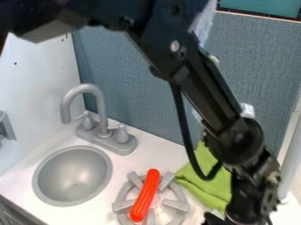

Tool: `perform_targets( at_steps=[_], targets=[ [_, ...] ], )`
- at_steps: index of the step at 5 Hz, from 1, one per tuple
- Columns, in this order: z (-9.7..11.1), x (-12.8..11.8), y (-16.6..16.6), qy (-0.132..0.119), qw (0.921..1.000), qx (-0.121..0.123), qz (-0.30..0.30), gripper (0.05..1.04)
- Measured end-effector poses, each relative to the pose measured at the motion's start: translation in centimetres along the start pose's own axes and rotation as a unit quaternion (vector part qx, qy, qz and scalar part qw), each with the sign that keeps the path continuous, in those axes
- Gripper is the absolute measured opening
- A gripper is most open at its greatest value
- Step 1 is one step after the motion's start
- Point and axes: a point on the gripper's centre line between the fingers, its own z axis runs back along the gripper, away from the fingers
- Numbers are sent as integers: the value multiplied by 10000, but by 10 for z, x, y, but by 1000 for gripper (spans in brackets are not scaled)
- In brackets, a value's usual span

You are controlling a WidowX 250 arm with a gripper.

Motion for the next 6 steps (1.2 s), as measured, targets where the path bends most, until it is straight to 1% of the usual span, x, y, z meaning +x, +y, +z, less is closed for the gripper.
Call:
perform_targets(
  at_steps=[1,2,3,4,5,6],
  targets=[
    [-13,-1,-16,-63,9989,76,-465,109],
    [-24,-1,-14,60,9975,336,-614,109],
    [-33,-3,-10,157,9973,436,-578,109],
    [-34,-1,-7,109,9966,540,-618,109],
    [-39,-8,-5,154,9966,543,-600,109],
    [-41,-14,-3,136,9965,586,-586,146]
  ],
)
